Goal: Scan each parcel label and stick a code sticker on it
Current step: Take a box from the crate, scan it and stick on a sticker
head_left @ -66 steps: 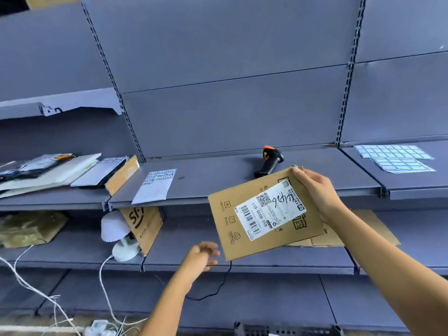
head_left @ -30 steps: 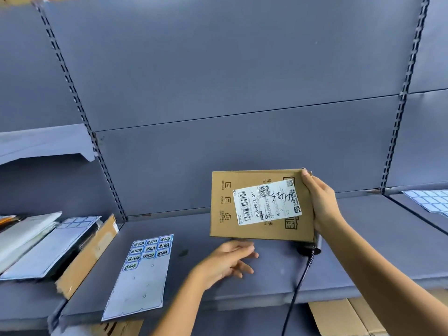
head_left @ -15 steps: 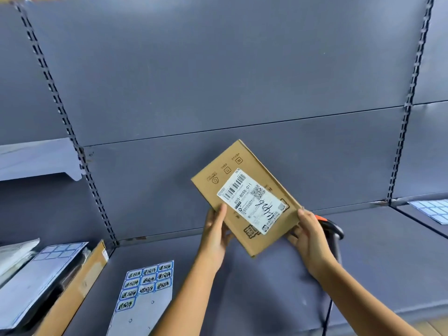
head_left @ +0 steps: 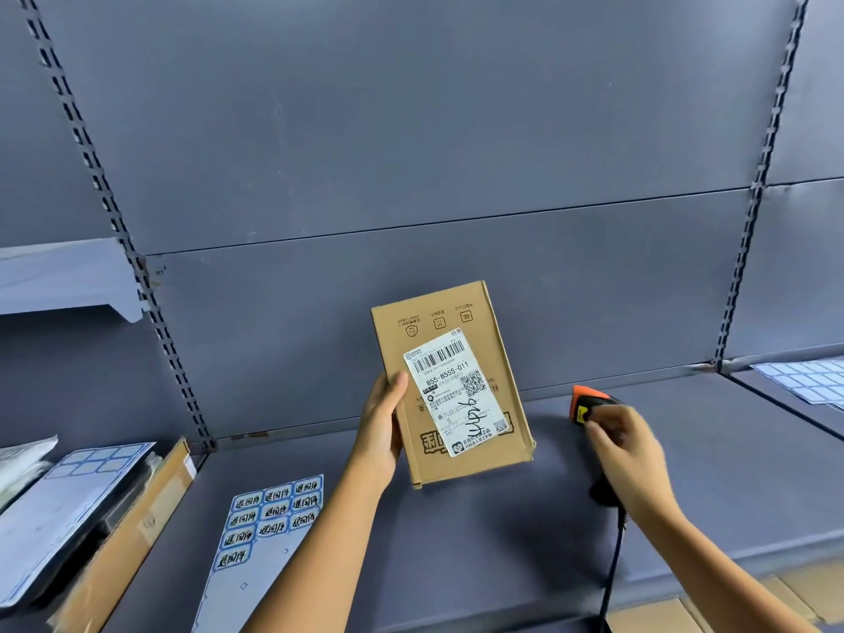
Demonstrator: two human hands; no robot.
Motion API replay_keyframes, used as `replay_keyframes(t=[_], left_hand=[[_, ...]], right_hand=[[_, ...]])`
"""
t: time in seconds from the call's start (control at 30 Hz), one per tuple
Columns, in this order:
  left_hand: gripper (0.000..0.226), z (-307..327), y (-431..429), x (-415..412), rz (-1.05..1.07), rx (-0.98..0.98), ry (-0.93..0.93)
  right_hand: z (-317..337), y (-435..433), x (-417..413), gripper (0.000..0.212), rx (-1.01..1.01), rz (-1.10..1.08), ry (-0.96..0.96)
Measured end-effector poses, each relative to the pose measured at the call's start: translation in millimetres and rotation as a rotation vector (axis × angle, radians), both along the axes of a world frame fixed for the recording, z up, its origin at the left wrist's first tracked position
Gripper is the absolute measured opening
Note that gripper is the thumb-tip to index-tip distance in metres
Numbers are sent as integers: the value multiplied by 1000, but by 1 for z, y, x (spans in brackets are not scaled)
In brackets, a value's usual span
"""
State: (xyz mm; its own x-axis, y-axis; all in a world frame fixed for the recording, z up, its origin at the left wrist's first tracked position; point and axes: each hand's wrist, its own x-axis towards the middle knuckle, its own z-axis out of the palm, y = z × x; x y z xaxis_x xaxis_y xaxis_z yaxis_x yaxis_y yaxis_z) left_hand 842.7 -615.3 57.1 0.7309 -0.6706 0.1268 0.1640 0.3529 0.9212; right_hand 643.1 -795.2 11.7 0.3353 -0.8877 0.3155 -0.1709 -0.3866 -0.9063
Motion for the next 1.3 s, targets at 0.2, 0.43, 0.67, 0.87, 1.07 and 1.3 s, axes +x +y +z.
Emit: replay_keyframes(t=[0.2, 0.43, 0.67, 0.87, 1.07, 1.3], left_hand=[[28, -7, 0, 0, -29, 13, -31], [45, -30, -1, 1, -63, 90, -110], [47, -33, -8, 8, -85, 106, -108], [45, -32, -12, 12, -80, 107, -52], [37, -34, -20, 13, -77, 66, -38], [52, -39, -25, 17, -65, 50, -79]], right_hand=[[-19, -29, -10, 53, 170, -179, 438], [-18, -34, 7, 43, 334, -123, 426], [22, 2, -1, 29, 642, 253, -312], [54, 46, -7, 62, 841, 768, -553], [65, 66, 4, 48, 516, 622, -233], [68, 81, 4, 35, 247, 443, -16]])
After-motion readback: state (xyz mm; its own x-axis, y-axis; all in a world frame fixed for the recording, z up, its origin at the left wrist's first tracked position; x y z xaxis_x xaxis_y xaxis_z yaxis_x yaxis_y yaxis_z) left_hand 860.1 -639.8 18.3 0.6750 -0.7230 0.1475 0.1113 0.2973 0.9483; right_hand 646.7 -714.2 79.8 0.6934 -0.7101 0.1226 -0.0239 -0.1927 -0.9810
